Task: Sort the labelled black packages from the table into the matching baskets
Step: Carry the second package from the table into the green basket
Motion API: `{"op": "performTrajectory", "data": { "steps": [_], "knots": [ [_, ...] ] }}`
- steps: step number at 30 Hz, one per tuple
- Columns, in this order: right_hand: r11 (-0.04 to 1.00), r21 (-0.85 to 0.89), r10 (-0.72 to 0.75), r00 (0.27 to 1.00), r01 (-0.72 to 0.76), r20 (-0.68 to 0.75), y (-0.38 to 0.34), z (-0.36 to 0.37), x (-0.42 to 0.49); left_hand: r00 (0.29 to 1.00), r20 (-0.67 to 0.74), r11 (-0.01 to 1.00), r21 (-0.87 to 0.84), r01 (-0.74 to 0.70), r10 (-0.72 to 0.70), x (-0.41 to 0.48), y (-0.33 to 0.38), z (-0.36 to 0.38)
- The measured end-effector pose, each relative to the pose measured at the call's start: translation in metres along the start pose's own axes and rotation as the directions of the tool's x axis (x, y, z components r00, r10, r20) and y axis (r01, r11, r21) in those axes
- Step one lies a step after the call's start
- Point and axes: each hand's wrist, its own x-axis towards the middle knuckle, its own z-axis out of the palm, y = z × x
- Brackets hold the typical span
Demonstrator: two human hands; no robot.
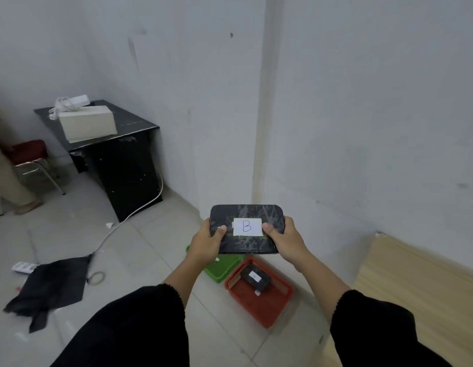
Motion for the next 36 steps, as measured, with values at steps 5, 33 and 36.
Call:
{"op": "performTrajectory", "data": {
  "steps": [5,33,36],
  "knots": [
    [1.0,0.022,0.011,1.0,-0.011,-0.001,-0.012,0.058,0.07,1.0,0.015,1.0,0.007,-0.004,0.004,0.08,-0.016,-0.041],
    [0.952,0.089,0.306,0.887,-0.293,-0.345,-0.046,0.27,0.338,0.904,0.426,0.999,0.039,0.013,-0.029,0.468,-0.1,-0.158],
    [0.934,0.142,0.357,0.853,-0.327,-0.381,-0.037,0.273,0.357,0.877,0.478,0.998,0.062,0.021,-0.048,0.495,-0.109,-0.145]
  ]
}}
